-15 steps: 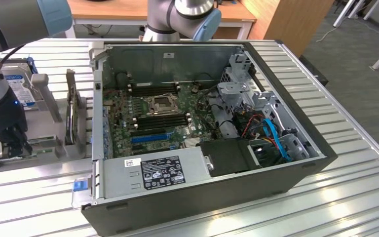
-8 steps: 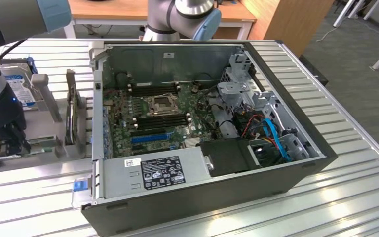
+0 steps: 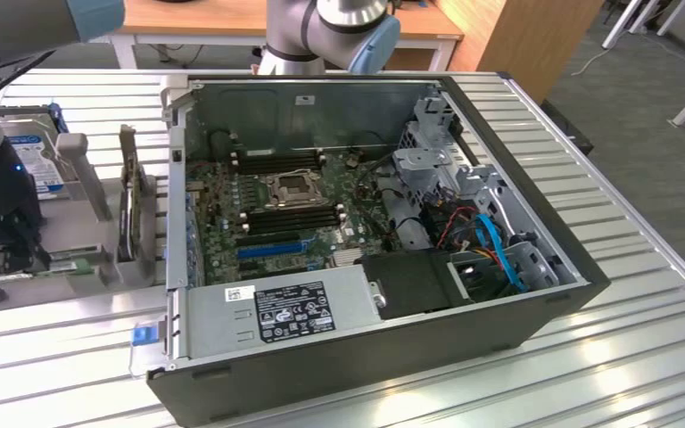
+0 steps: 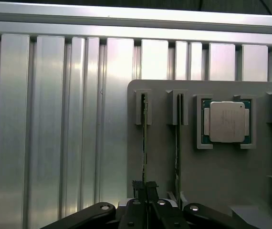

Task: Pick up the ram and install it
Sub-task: 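Pick up the ram and move it above insertion slot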

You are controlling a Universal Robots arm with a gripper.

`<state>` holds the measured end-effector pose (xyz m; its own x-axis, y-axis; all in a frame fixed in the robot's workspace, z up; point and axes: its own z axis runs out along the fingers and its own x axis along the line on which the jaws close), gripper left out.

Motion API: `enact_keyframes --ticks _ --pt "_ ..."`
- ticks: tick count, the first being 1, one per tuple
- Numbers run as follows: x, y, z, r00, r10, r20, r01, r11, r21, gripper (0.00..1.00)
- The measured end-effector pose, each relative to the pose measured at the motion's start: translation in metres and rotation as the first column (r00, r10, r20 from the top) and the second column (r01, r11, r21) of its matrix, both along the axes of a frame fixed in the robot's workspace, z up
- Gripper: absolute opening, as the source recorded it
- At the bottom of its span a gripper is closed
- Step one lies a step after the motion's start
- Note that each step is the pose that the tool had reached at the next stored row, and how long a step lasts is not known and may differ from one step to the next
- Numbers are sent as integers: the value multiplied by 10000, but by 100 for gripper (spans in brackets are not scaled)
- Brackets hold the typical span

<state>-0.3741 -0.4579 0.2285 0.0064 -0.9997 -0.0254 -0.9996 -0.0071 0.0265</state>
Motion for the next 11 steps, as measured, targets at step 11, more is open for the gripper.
enact_keyframes --ticks 11 --pt "0 0 249 10000 -1 0 1 10000 0 11"
